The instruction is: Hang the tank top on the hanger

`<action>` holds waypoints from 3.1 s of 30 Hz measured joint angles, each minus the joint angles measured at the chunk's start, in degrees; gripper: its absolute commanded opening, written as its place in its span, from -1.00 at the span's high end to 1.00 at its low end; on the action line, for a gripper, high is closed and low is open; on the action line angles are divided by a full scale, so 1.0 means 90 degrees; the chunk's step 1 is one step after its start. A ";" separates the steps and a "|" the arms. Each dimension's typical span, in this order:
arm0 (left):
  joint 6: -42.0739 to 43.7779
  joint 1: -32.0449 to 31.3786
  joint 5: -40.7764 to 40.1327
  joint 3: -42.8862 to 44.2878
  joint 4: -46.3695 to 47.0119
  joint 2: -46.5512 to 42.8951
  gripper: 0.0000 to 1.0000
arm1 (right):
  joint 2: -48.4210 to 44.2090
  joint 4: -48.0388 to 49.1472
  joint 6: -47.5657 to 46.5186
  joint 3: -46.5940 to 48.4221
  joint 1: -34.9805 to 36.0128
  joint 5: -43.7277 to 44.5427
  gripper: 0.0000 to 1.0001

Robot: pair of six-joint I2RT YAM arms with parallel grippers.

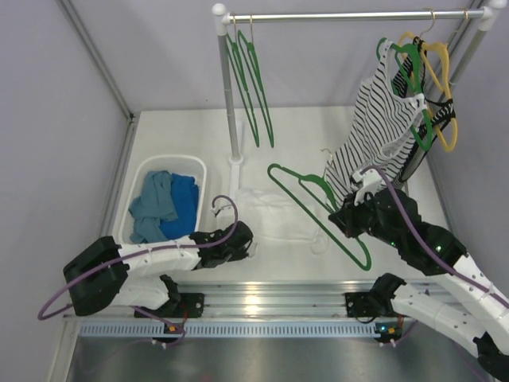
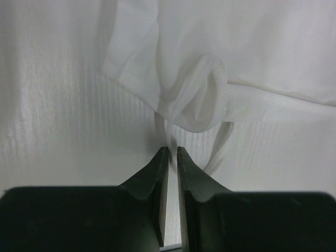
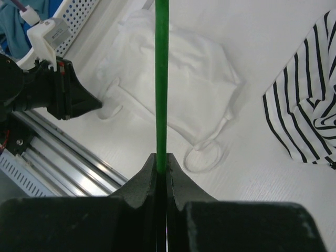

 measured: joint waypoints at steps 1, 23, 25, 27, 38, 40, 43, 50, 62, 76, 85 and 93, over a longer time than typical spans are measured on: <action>-0.0007 0.0002 -0.0046 0.0000 -0.0022 0.0005 0.87 | 0.0019 -0.0053 -0.0022 0.0007 0.0000 -0.0104 1.00; 0.0869 0.0549 -0.1105 0.0476 -0.1260 -0.1001 1.00 | 0.0386 -0.1304 -0.0573 0.0372 0.0005 -0.2329 1.00; 0.0937 0.0571 -0.1083 0.0476 -0.1260 -0.1030 1.00 | 0.0430 -0.1297 -0.0571 0.0289 0.0005 -0.2380 1.00; 0.1015 0.0593 -0.1059 0.0478 -0.1258 -0.1054 1.00 | 0.0493 -0.1292 -0.0568 0.0204 0.0010 -0.2433 1.00; 0.1433 0.0595 -0.0760 0.0612 -0.1226 -0.1132 1.00 | 0.0804 -0.0818 -0.0493 -0.0087 0.0102 -0.2506 1.00; 0.1528 0.0595 -0.0697 0.0682 -0.1229 -0.1141 1.00 | 0.0872 -0.0697 -0.0486 -0.0126 0.0138 -0.2509 1.00; 0.1681 0.0595 -0.0585 0.0818 -0.1229 -0.1149 1.00 | 0.1020 -0.0532 -0.0447 -0.0151 0.0206 -0.2523 1.00; 0.2067 0.0595 -0.0299 0.1188 -0.1248 -0.1192 1.00 | 0.1183 -0.0194 -0.0367 -0.0352 0.0342 -0.2514 1.00; 0.2863 0.0600 0.0588 0.1783 -0.1350 -0.1217 1.00 | 0.0920 0.1030 -0.0117 -0.1175 0.0386 -0.2280 1.00; 0.3043 0.0600 0.0491 0.2161 -0.1647 -0.1158 1.00 | 0.0374 0.2450 0.0119 -0.2402 0.1052 -0.1707 1.00; 0.3062 0.0602 0.0362 0.2183 -0.1756 -0.0974 0.75 | 0.0087 0.3169 0.0158 -0.3094 0.1761 -0.0894 1.00; 0.3196 0.0605 0.0415 0.2183 -0.1656 -0.0877 0.46 | 0.0311 0.3543 0.0153 -0.3096 0.2016 -0.0323 1.00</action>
